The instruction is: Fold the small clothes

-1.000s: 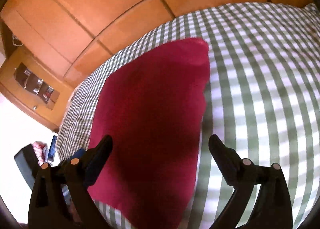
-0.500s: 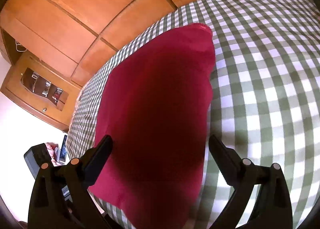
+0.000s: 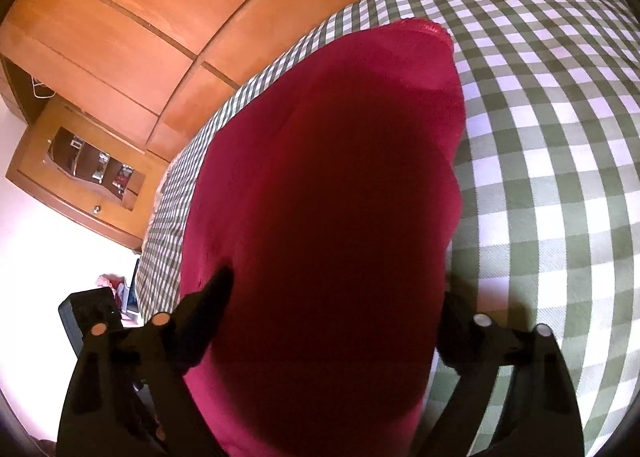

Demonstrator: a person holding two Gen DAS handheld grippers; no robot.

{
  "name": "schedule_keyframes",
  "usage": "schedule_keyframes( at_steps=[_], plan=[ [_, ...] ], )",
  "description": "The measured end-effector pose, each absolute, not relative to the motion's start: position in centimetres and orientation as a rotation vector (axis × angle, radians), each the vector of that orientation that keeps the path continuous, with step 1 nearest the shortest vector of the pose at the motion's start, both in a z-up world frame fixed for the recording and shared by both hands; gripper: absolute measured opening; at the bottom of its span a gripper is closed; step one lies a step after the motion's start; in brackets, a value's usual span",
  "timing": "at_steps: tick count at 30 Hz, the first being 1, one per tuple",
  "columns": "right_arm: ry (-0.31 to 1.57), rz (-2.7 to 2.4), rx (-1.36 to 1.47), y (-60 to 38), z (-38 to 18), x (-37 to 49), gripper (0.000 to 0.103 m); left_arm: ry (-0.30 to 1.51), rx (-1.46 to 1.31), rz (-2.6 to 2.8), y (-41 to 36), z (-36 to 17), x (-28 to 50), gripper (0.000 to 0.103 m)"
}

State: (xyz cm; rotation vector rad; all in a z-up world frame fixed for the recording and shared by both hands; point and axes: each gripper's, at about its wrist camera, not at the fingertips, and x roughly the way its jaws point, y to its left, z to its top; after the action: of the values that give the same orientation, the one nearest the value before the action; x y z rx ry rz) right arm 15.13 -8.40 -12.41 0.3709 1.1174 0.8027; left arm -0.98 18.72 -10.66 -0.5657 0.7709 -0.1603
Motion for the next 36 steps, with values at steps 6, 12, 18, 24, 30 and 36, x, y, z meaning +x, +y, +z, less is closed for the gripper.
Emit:
schedule_keyframes(
  at_steps=[6,12,18,24,30,36],
  plan=[
    [1.062,0.786,0.256,-6.6,-10.6,14.1,0.051,0.769,-0.662,-0.248,19.2,-11.3,-1.2,0.051],
    [0.938,0.797,0.241,-7.5,-7.2,11.4,0.044,0.754,-0.700,-0.299,18.0,-9.9,-1.6,0.048],
    [0.842,0.727,0.309,-14.0,-4.7,10.7,0.043,0.778,-0.605,-0.424,12.3,-7.2,1.9,0.048],
    [0.809,0.577,0.395,-22.5,-4.8,12.0,0.043,0.826,-0.435,-0.524,3.5,-5.1,7.4,0.048],
    [0.944,0.409,0.439,-29.1,-10.6,14.0,0.068,0.875,-0.154,-0.427,-3.9,-5.7,11.0,0.048],
    [0.848,0.263,0.389,-31.9,-7.7,12.8,0.080,0.826,-0.075,-0.332,-5.2,-6.1,9.6,0.048]
  ],
)
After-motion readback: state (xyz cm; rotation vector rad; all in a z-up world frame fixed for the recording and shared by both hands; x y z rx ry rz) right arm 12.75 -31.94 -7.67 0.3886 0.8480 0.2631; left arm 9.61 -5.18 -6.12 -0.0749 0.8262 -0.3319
